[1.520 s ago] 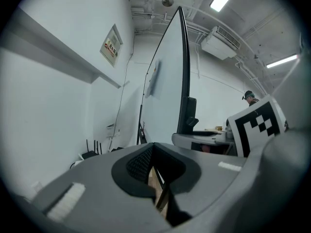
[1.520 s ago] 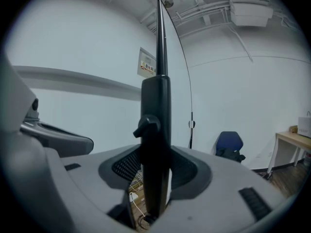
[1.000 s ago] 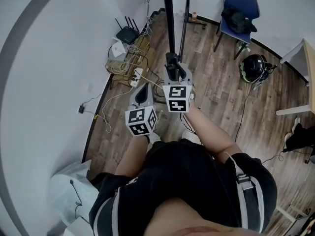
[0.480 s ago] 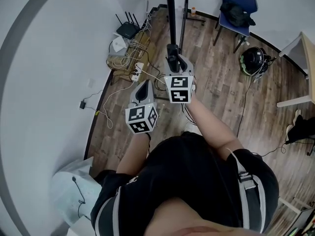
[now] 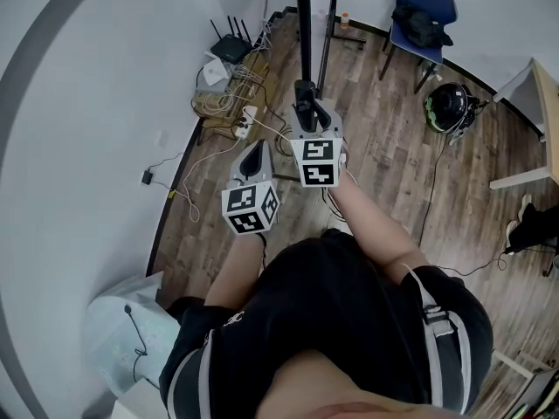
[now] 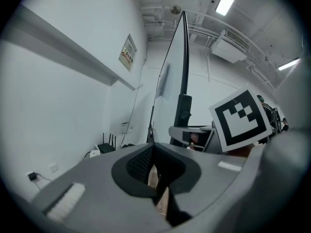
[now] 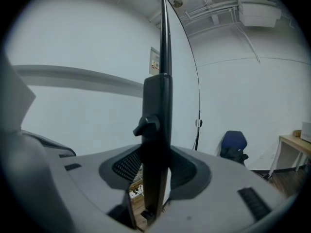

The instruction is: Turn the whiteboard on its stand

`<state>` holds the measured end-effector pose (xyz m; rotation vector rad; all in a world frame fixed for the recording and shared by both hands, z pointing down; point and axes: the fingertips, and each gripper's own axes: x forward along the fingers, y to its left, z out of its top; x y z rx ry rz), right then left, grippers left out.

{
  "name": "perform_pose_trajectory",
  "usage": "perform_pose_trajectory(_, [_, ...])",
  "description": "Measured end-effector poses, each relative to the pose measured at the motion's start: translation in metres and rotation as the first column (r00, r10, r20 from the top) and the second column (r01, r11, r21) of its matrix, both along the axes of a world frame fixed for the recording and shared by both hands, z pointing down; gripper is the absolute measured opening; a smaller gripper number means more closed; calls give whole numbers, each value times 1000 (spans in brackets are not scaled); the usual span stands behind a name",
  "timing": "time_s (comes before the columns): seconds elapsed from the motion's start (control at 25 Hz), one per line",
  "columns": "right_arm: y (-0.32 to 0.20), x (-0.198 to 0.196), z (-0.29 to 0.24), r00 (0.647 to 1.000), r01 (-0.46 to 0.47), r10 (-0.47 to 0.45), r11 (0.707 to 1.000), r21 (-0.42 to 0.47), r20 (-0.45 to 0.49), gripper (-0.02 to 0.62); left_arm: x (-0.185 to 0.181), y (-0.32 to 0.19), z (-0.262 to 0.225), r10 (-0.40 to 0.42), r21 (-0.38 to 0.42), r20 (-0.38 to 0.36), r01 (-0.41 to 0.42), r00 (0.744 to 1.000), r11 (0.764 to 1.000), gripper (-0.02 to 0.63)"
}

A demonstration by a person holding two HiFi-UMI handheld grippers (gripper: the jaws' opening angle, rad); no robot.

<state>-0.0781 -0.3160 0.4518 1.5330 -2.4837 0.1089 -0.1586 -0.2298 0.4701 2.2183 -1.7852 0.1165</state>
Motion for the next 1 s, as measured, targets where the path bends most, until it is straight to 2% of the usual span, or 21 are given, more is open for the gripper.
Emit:
perform_pose_trajectory(0.28, [25,-18,1,1000,15,-15,1000,6,-22,175,-17,26,0,-9,7,-1,9,1000,1000,9])
perform_pose_trajectory(0.68, [54,-30,1,1000,7,-7,1000,-17,-7,175,-21,55,-1,40,9,-4,-40,999,999,9])
perform_pose_trajectory(1.0, [86,-44,3,1000,28,-28,999,-32,-5,173,-39,84,0,15,20,-8,-15,1000,1000,9])
